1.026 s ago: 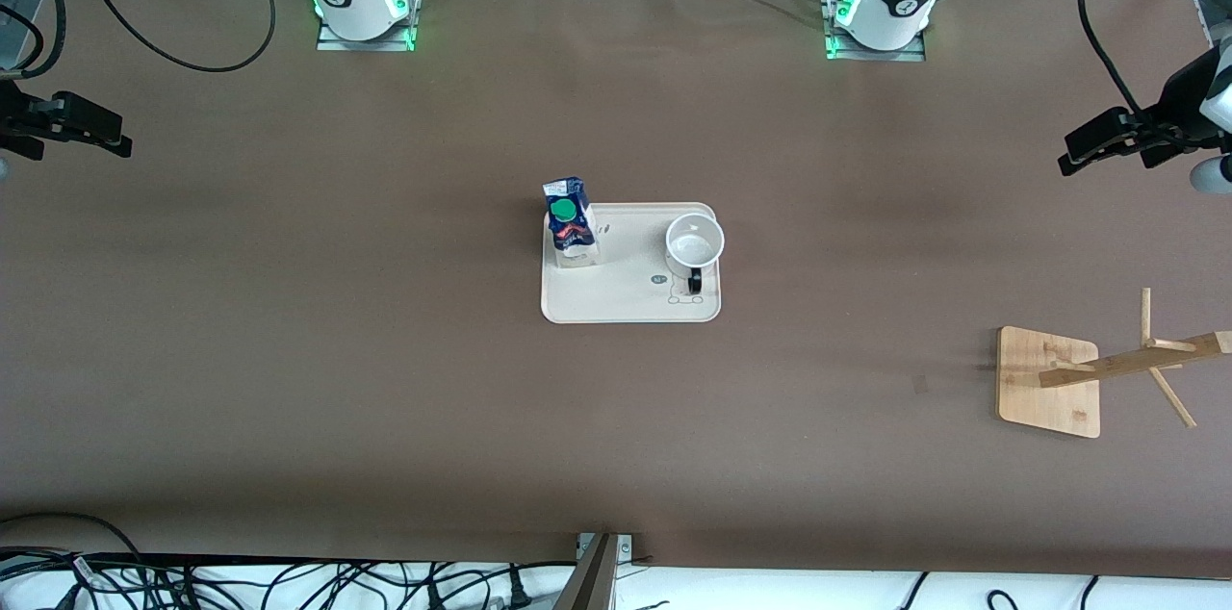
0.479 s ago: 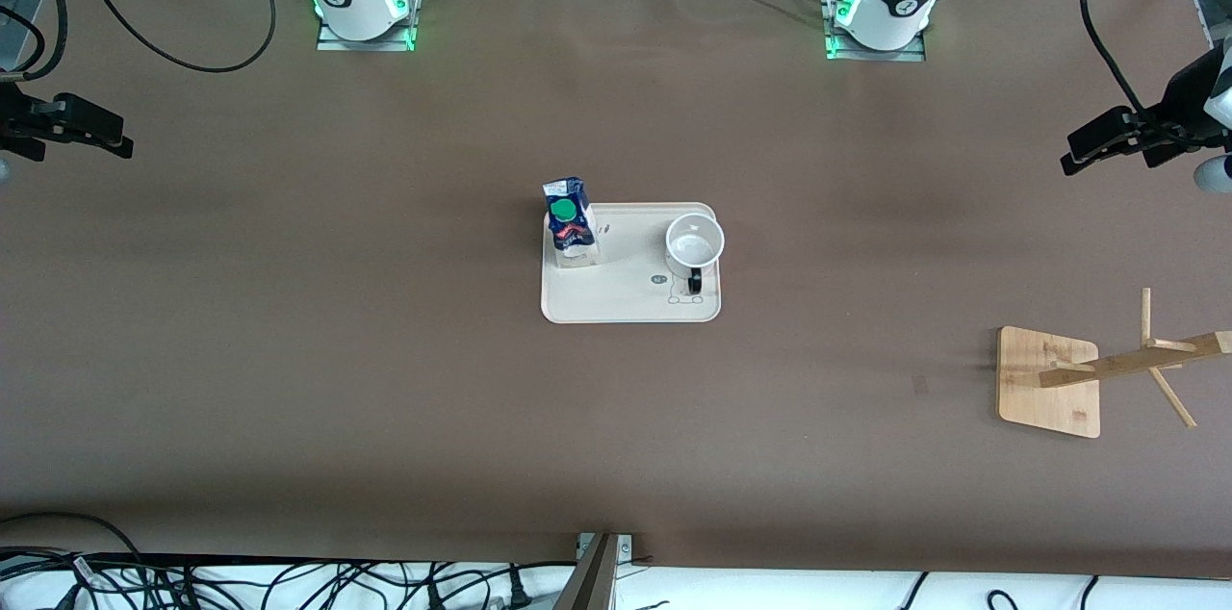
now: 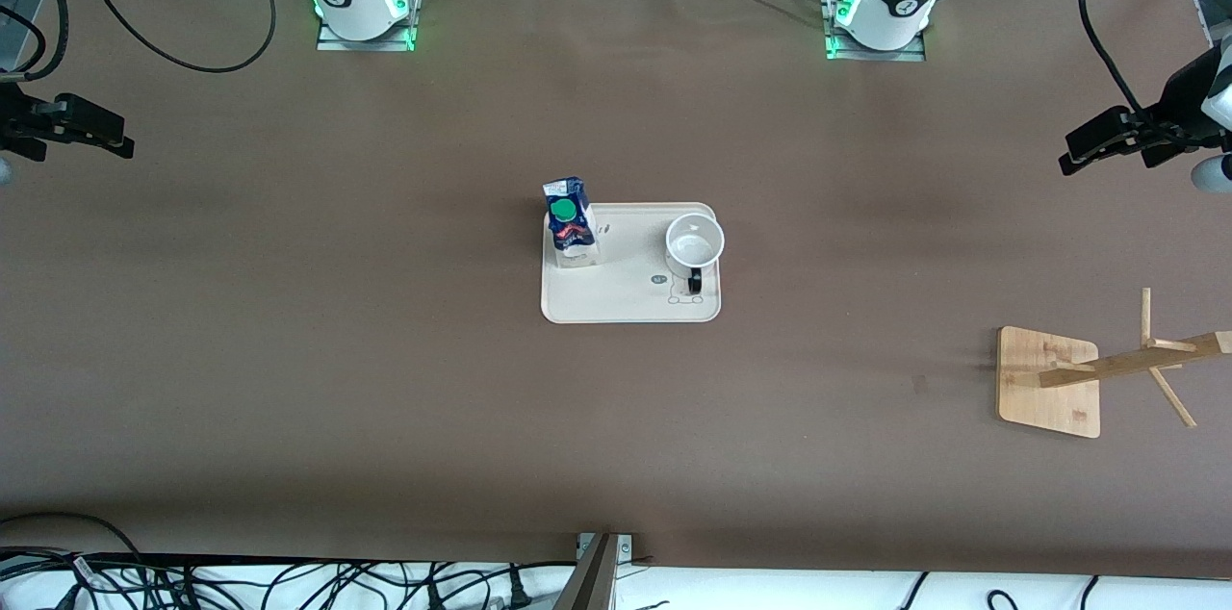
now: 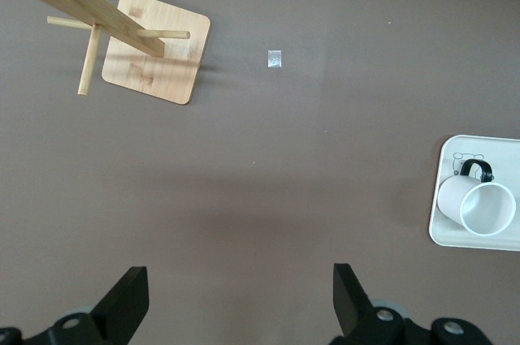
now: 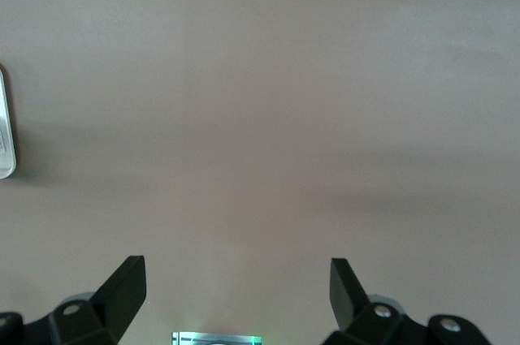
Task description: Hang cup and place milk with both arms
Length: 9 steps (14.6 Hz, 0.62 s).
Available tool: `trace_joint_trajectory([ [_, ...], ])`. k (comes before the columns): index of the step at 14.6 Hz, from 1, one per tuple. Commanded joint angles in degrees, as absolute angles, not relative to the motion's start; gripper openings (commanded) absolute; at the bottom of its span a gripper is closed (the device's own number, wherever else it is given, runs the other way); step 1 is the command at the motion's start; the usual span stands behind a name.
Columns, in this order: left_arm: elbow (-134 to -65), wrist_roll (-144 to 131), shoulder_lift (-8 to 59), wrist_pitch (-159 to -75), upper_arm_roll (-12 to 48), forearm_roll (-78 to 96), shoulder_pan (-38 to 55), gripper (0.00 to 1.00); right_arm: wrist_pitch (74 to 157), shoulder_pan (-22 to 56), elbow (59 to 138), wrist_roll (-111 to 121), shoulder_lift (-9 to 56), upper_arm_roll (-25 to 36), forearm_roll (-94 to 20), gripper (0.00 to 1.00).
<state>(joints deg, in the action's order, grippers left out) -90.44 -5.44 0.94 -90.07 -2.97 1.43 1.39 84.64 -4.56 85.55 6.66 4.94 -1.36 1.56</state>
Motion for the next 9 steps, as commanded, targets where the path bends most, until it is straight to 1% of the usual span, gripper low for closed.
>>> trace_joint_trajectory([
  [1, -91.67, -4.83, -0.26, -91.14, -2.20, -0.17, 0.70, 1.00, 83.06, -3.52, 86.13, 2.04, 5.18, -1.76, -0.96, 1.00],
  [4, -91.84, -4.75, -0.44, -91.23, -2.28, -0.09, 0.70, 1.00, 82.97, -3.25, 86.13, 1.31, 5.80, -1.76, -5.43, 1.00],
  [9, -92.20, -0.10, -0.35, -91.14, -2.81, -0.09, 0.62, 1.00, 83.85, -2.03, 86.04, 1.76, 9.75, -2.46, -5.98, 1.00],
])
